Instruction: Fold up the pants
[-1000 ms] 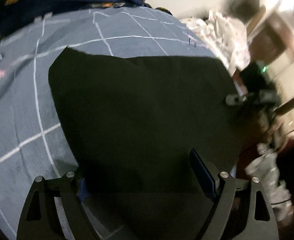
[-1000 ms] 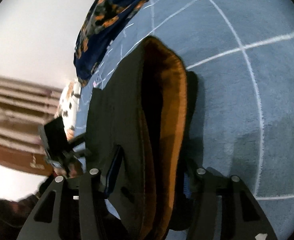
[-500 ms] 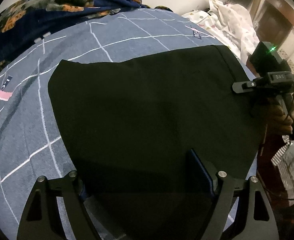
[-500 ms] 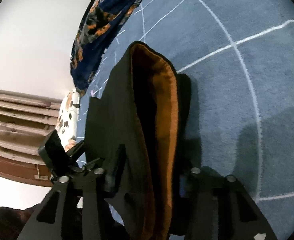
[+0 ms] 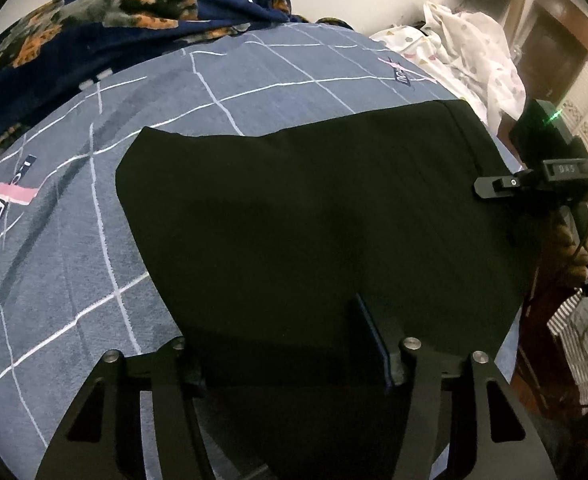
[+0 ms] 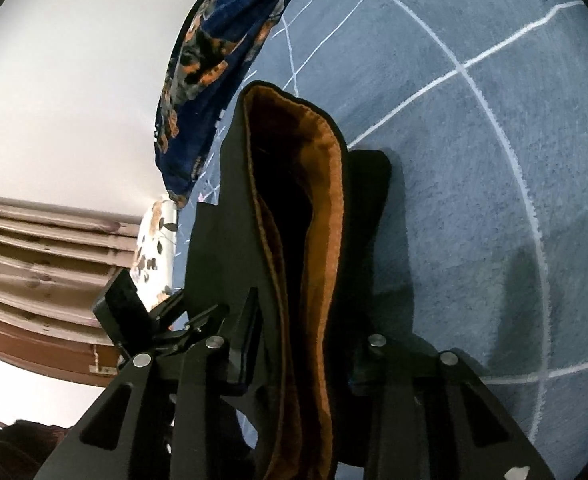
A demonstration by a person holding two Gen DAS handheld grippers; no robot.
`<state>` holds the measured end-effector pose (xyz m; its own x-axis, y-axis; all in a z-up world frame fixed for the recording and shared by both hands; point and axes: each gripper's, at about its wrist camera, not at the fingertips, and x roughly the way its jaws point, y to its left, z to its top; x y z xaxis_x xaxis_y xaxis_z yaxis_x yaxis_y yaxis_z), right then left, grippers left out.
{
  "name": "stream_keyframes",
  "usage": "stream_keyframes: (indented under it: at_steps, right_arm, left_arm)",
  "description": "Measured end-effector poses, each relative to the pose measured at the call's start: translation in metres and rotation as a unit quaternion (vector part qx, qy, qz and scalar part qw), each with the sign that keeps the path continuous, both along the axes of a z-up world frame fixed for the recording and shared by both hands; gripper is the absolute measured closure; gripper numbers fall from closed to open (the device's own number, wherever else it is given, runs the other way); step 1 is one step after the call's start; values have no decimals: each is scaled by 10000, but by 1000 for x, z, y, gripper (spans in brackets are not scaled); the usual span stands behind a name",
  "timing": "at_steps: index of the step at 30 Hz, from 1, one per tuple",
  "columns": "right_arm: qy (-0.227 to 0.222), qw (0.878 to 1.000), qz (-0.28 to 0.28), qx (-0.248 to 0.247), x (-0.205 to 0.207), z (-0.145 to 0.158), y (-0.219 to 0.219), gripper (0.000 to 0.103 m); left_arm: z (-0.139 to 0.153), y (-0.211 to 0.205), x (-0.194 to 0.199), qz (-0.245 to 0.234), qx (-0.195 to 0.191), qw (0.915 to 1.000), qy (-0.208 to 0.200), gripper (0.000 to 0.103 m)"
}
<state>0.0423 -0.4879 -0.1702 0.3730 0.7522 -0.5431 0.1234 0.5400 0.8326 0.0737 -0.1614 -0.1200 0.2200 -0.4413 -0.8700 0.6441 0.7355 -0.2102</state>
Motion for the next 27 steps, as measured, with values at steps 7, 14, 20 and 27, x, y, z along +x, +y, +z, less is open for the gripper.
stream_keyframes:
  at_steps: [7,14,20,27]
  right_arm:
    - [-23,9999,132,-81,2,-2,-1,68]
    - [-91,9994,206,-252,3,1,7,68]
    - [-148,9996,42,-221,-1,2,10,72]
    - [-284,9993,-122,194,-10,9,19,77]
  left_arm:
    - [-1,-1,6,-9,-45,9998,184,42]
    - [-4,-16,-1,-156,156,9998,-35,27]
    - [6,-10,-6,-19,79,9989,-466,67]
    - [17,-2,-12,79,132,9974,-707,74]
